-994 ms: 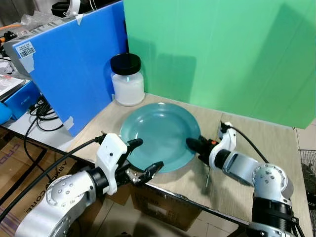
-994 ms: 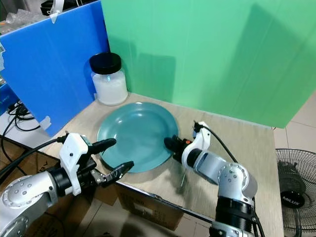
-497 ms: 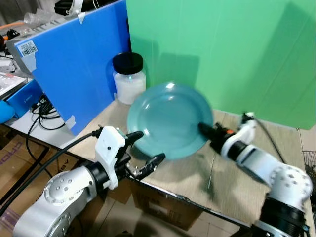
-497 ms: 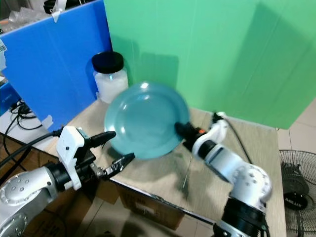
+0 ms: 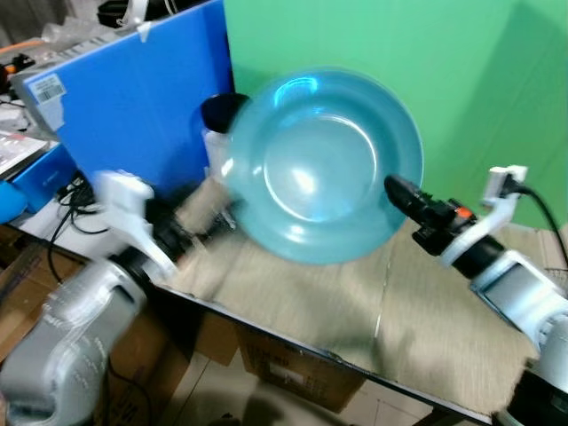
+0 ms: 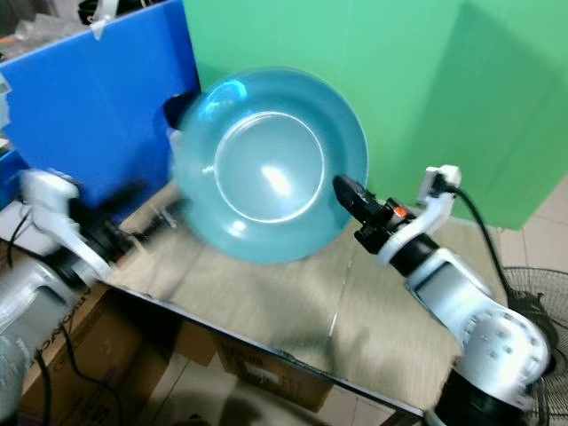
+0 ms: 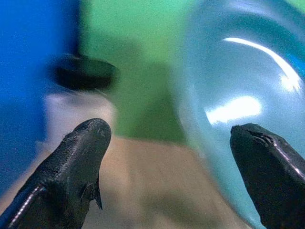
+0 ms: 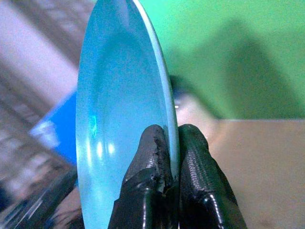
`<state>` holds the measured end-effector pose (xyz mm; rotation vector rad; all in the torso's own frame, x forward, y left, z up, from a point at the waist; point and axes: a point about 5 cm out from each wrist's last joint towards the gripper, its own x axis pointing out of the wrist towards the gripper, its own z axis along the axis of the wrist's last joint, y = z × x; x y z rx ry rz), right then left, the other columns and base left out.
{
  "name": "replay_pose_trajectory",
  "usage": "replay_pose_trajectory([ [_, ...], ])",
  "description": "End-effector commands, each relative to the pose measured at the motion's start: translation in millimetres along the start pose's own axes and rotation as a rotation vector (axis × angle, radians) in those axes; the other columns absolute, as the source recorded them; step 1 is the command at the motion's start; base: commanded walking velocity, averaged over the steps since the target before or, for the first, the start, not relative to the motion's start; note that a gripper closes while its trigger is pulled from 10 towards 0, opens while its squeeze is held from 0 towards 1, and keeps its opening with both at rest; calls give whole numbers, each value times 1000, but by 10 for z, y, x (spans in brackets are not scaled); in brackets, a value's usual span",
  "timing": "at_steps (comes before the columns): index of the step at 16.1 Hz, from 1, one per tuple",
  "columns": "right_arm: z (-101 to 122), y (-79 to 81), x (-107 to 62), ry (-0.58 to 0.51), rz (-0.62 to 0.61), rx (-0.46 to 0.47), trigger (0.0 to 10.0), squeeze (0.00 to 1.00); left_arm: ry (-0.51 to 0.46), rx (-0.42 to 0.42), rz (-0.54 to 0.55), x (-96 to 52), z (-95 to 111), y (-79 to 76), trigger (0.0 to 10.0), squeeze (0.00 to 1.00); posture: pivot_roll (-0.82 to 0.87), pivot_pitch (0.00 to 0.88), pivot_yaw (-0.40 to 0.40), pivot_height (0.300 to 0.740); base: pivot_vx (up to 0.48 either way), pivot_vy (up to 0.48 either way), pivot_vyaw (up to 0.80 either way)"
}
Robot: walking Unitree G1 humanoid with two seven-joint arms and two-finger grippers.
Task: Setting the table
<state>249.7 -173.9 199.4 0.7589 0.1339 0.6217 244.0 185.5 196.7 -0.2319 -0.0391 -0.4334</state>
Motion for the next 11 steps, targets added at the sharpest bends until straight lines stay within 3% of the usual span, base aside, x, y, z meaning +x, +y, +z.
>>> replay_pose_trajectory([
  [1,30,119,-7,-13,93,-11,0,0,-6,-50,31,-10,0,44,10000,1000,136,0,40,740,0,0,0],
  [2,22,173,-21,-9,156,-12,0,0,-26,-123,10,2,10,25,10000,1000,136,0,40,740,0,0,0],
  [3,9,206,-24,-4,184,-12,0,0,-35,-160,-14,7,13,4,10000,878,139,0,39,740,0,0,0],
  [4,-30,270,-25,13,234,-17,0,0,-50,-243,-92,3,19,-75,10000,0,137,0,42,740,0,0,0],
  [5,-44,281,-26,17,244,-17,0,0,-56,-280,-132,-3,28,-120,2471,0,137,0,42,740,0,0,0],
  [6,-52,286,-28,22,250,-17,0,0,-58,-302,-142,-7,34,-134,0,0,136,0,43,740,0,0,0],
  [11,-71,295,-11,36,267,-25,0,0,-21,-289,-177,-35,34,-174,0,0,138,0,43,740,0,0,0],
])
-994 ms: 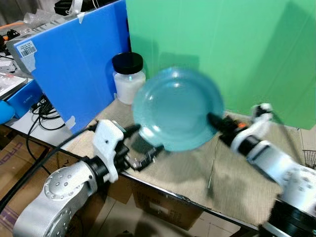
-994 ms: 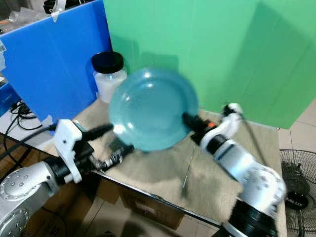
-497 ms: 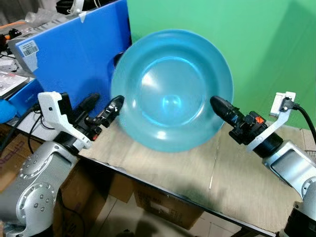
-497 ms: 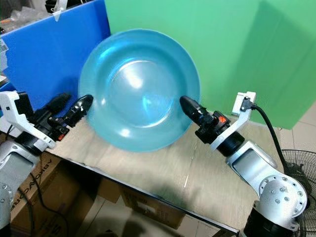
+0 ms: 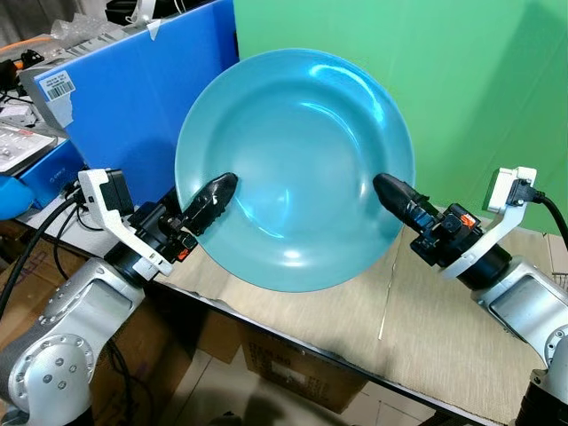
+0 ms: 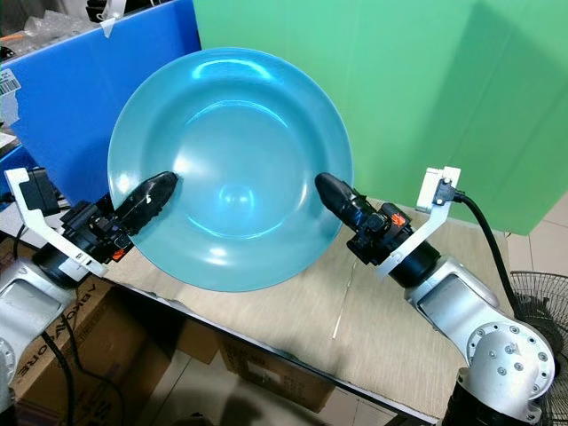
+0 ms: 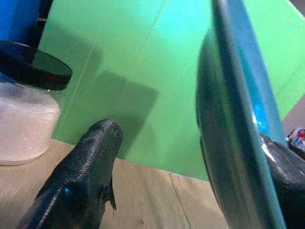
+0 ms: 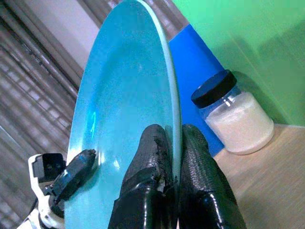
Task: Setting the table
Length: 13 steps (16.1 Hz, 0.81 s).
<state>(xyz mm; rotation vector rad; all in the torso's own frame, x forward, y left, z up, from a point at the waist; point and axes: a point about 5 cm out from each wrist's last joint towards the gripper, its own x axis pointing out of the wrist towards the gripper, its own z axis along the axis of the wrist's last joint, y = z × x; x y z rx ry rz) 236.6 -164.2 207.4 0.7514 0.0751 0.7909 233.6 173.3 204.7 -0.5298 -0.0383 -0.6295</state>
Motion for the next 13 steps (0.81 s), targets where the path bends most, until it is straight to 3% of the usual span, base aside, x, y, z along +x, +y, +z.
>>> replay_pose_trajectory([
  [1,-27,104,61,24,89,-8,0,0,19,0,24,3,-14,-2,0,0,140,0,42,740,0,0,0],
  [12,-15,35,94,23,50,-36,0,0,0,-30,13,22,11,-24,0,0,140,0,42,740,0,0,0],
  [13,-16,31,95,24,47,-38,1176,0,2,-32,12,22,10,-25,0,0,141,0,41,740,0,0,0],
])
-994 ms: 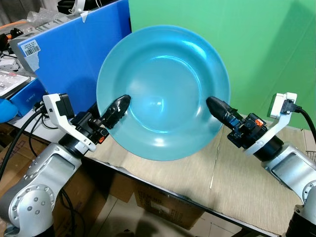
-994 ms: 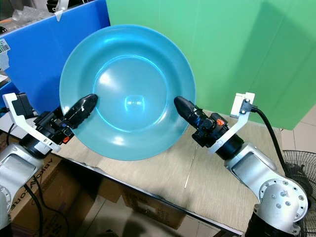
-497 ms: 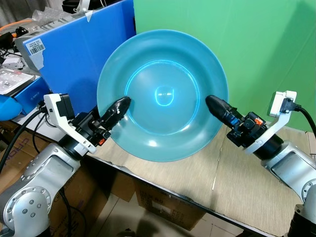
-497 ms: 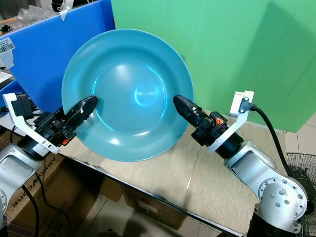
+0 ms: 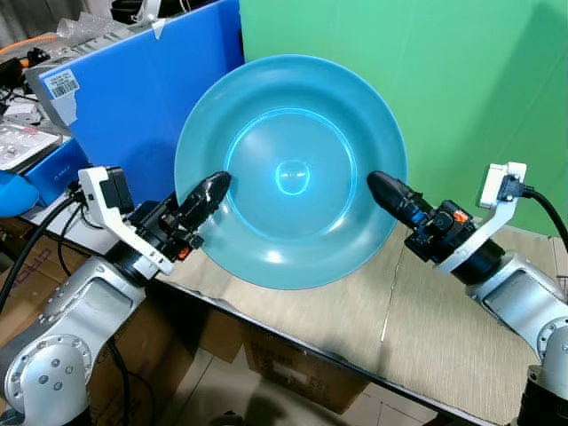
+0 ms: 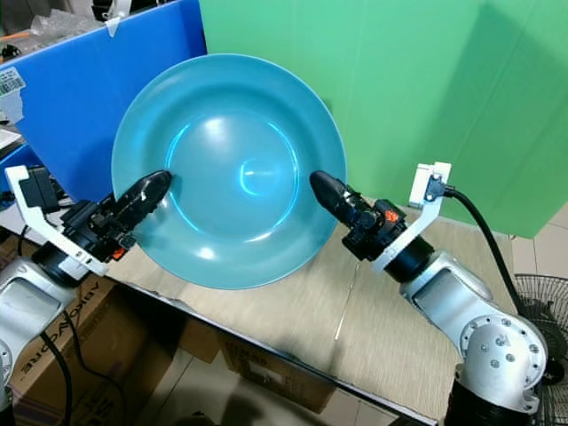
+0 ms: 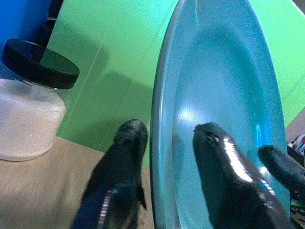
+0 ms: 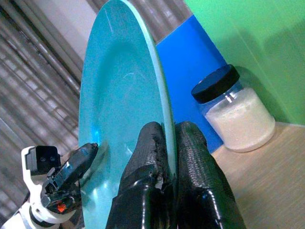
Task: Setting the table
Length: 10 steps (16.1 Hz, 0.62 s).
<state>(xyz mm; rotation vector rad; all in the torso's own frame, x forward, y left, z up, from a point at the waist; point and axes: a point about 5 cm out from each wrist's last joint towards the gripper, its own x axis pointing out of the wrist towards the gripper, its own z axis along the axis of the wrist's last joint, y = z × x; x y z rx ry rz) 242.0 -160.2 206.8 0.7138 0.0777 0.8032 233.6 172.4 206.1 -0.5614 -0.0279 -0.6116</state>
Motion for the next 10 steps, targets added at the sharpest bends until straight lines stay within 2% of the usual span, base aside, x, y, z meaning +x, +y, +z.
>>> replay_pose_trajectory([
  [1,-5,43,33,6,39,-9,4078,0,6,-6,-7,13,3,-15,0,0,141,0,41,740,0,0,0],
  [3,-4,40,39,6,40,-11,5843,0,5,-11,-7,14,4,-14,0,0,142,0,41,740,0,0,0],
  [5,-6,41,41,7,39,-14,10000,0,0,-19,-3,8,7,-8,0,0,142,0,41,740,0,0,0],
  [10,16,15,45,0,28,-20,10000,0,-21,-52,-32,5,38,-34,0,0,143,0,41,740,0,0,0],
])
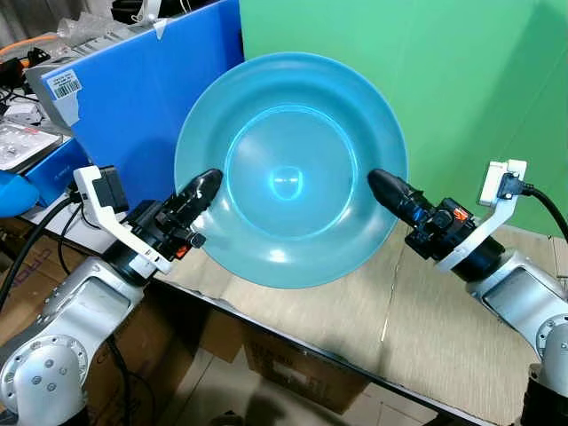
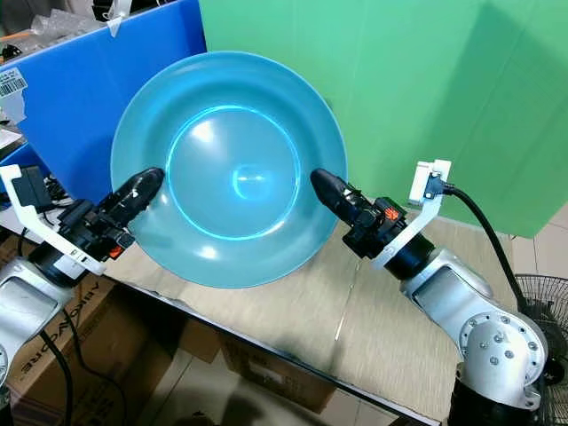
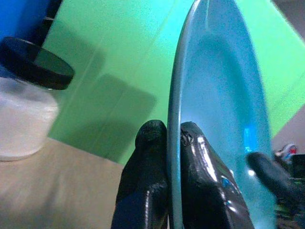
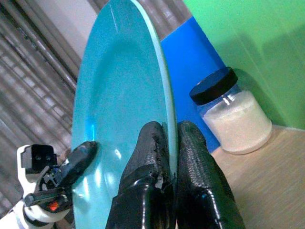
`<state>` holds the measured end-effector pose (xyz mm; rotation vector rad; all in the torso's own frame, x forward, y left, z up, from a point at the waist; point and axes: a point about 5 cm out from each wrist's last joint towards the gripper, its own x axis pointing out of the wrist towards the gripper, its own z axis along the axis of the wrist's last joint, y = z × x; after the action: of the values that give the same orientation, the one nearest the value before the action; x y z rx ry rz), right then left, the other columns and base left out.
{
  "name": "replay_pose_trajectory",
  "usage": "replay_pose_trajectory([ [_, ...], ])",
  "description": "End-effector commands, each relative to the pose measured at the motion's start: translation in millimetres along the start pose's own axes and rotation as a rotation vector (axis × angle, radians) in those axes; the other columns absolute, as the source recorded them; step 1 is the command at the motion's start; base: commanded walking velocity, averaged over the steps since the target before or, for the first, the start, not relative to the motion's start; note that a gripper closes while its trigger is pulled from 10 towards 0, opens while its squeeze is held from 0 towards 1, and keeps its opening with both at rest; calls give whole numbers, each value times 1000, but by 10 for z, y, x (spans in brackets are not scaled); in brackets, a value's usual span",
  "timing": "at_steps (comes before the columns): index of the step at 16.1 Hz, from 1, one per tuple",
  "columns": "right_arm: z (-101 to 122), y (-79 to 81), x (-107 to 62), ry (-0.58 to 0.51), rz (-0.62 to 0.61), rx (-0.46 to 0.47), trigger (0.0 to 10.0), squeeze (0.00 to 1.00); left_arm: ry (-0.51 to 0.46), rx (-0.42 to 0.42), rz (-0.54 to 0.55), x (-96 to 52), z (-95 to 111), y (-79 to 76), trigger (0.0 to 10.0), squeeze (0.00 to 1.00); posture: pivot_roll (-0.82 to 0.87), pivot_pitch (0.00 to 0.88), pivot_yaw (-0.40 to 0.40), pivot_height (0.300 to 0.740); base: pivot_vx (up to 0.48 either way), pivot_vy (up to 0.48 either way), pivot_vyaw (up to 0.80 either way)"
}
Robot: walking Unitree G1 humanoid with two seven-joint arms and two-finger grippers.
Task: Setting the table
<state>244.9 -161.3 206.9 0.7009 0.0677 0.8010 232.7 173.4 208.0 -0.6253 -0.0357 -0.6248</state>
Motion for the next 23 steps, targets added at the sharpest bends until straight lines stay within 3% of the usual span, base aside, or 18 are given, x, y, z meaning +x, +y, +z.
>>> replay_pose_trajectory([
  [1,4,36,34,3,29,-5,10000,0,-2,2,-17,16,20,-32,0,0,143,0,41,740,0,0,0],
  [3,4,37,36,3,35,1,10000,0,-5,-3,-18,18,24,-34,0,0,143,0,40,740,0,0,0],
  [4,4,41,40,2,42,10,10000,855,-7,-6,-17,19,27,-34,0,0,143,0,41,740,0,0,0],
  [5,4,45,45,-1,48,16,10000,1000,-9,-8,-17,20,30,-35,0,0,143,0,40,740,0,0,0],
  [10,-44,58,84,33,61,25,10000,1000,-37,-47,-79,21,71,-97,0,0,142,0,44,740,0,0,0],
  [11,-61,46,96,48,48,15,10000,522,-41,-53,-89,20,76,-109,0,0,142,0,44,740,0,0,0],
  [12,-70,37,101,57,40,9,10000,522,-45,-57,-97,19,81,-120,0,0,144,0,43,740,0,0,0],
  [13,-80,20,107,66,24,1,10000,0,-49,-63,-102,16,86,-127,0,0,146,0,42,740,0,0,0],
  [15,-82,21,119,67,28,5,10000,0,-45,-65,-101,9,85,-127,0,0,145,0,42,740,0,0,0],
  [16,-80,27,125,65,37,10,6706,0,-43,-67,-101,7,84,-128,0,0,146,0,41,740,0,0,0],
  [17,-80,27,124,64,37,12,0,0,-43,-68,-100,6,83,-129,0,0,146,0,41,740,0,0,0],
  [23,-75,21,152,39,10,29,0,0,-42,-62,-84,13,85,-103,0,0,143,0,44,740,0,0,0],
])
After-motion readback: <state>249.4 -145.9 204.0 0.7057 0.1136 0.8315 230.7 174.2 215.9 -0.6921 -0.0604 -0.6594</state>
